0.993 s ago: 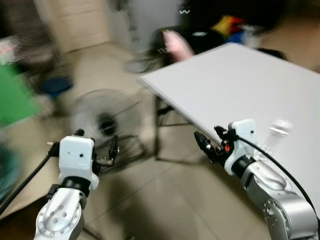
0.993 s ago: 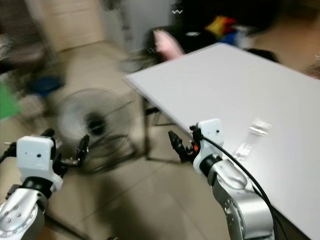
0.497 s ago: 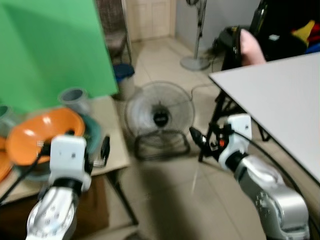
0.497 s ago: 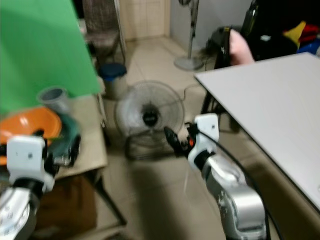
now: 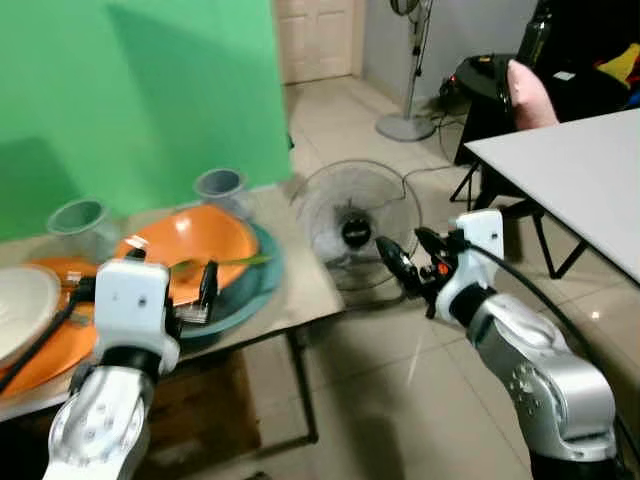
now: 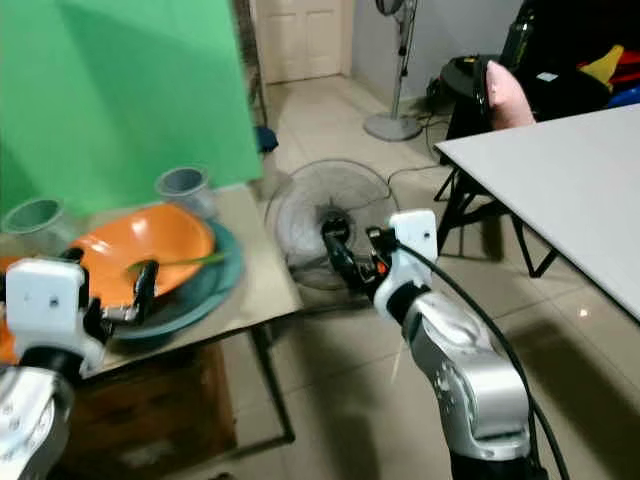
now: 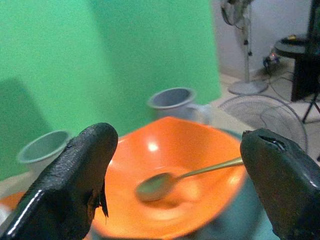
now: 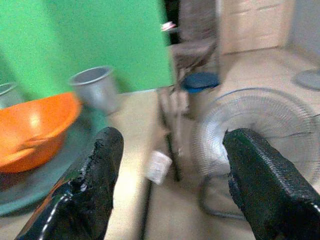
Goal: Setting the table
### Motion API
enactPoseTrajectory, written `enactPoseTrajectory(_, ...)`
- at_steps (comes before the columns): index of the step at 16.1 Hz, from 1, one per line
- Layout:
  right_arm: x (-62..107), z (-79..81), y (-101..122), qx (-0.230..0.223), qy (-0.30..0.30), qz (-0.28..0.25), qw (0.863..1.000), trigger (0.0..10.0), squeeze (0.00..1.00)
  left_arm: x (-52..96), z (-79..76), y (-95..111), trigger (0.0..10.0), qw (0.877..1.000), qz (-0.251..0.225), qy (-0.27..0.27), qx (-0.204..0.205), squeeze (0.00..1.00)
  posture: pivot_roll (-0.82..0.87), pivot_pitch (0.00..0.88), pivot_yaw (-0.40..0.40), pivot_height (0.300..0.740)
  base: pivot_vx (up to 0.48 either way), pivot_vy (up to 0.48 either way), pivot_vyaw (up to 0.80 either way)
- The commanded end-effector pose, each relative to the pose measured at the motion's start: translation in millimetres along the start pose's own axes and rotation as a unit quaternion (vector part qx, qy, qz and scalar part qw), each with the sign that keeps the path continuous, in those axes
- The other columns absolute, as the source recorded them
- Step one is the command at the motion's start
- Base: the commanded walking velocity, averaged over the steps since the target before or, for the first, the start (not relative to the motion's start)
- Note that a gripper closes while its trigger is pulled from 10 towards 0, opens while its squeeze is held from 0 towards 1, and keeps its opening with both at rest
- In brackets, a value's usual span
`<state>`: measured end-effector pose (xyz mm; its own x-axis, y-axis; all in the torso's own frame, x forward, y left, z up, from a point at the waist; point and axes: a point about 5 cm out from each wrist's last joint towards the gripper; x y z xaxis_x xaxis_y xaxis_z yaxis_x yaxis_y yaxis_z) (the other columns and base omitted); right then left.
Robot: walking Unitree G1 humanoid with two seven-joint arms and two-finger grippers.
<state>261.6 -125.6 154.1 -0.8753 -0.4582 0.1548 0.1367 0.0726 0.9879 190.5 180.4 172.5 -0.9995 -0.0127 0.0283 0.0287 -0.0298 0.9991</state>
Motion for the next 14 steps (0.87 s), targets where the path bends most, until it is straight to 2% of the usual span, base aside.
enactPoseTrajectory(1,-6.0,7.5,12,0.001,0.030,-0.017,0.999,10.0,0.00,-1.0,5.5,0,10.0,1.000,0.007,0.015,-0.001,0.00,-0.03,0.000,0.031,0.740,0.000,0.000,0.00)
enactPoseTrajectory(4,-12.0,11.1,17,0.015,0.056,-0.015,0.998,10.0,0.00,-4.6,9.3,3,10.0,0.999,0.001,0.025,0.021,0.00,-0.04,0.000,0.040,0.740,0.331,0.000,0.00)
enactPoseTrajectory(7,-17.3,16.2,22,0.039,0.096,-0.005,0.995,10.0,0.00,-5.6,7.7,2,10.0,1.000,0.003,0.025,0.018,0.00,-0.05,0.000,0.042,0.740,0.368,0.000,0.00)
enactPoseTrajectory(9,-20.8,15.9,21,0.044,0.100,0.002,0.994,10.0,0.00,-6.8,6.3,2,10.0,1.000,0.004,0.021,0.014,0.00,-0.05,0.000,0.036,0.740,0.000,0.000,0.00)
enactPoseTrajectory(10,-23.8,17.8,21,0.047,0.120,0.007,0.992,10.0,0.00,-7.1,5.0,1,10.0,1.000,0.009,0.013,0.008,0.00,-0.05,0.000,0.033,0.740,0.000,0.000,0.00)
enactPoseTrajectory(11,-25.1,19.4,22,0.050,0.141,0.009,0.989,10.0,0.64,-6.3,3.7,0,10.0,1.000,0.014,0.005,0.003,0.00,-0.05,0.000,0.031,0.740,0.000,0.000,0.00)
enactPoseTrajectory(12,-26.7,19.8,24,0.055,0.167,0.008,0.984,10.0,1.00,-4.8,2.1,0,10.0,1.000,0.018,-0.005,-0.002,0.00,-0.05,0.000,0.030,0.740,0.000,0.000,0.00)
enactPoseTrajectory(14,-29.0,14.0,25,0.053,0.155,0.009,0.986,10.0,1.00,-4.4,4.2,0,10.0,1.000,0.018,0.000,-0.004,0.00,-0.04,0.000,0.024,0.740,0.000,0.000,0.00)
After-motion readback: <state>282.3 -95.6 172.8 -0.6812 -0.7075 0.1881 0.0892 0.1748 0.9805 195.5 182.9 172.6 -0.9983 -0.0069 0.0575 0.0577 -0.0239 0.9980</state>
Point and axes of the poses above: a point about 5 cm out from each wrist's last joint towards the gripper, its own x axis pointing back from the gripper into the wrist, its own y axis along the axis of the wrist's last joint, z = x × y, and after that the axes turned 11 degrees about x, right-handed
